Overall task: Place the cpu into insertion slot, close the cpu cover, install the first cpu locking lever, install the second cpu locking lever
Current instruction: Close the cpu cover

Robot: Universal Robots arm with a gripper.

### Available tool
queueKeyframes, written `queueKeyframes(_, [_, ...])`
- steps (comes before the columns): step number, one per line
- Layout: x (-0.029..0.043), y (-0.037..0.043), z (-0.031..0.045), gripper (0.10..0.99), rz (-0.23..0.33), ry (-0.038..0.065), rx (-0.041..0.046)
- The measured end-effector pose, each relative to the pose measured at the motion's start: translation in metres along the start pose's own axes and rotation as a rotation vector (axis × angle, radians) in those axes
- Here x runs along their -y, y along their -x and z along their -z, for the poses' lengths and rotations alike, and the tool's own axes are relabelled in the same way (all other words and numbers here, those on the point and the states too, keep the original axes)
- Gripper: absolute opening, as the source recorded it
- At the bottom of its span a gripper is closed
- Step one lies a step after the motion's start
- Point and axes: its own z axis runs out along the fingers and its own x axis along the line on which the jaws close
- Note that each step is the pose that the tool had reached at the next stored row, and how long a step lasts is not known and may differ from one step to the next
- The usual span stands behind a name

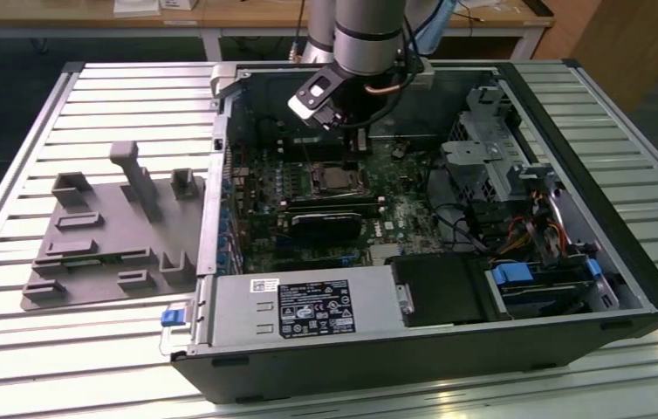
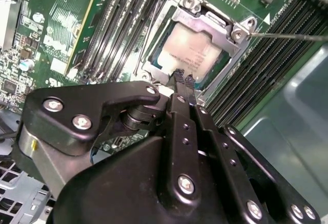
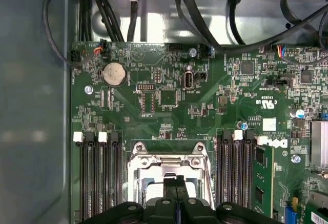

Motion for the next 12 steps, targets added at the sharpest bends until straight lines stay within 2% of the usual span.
queueKeyframes(4, [0.0074,0.0008,-0.0008,0.102,0.002,0.013,-0.0002])
queueKeyframes(7, [0.0157,0.0011,-0.0009,0.102,0.002,0.024,-0.0003])
queueKeyframes(8, [0.0211,0.0013,-0.0009,0.102,0.001,0.030,-0.0004])
queueKeyframes(12, [0.0236,0.0013,-0.0010,0.102,0.002,0.033,-0.0005])
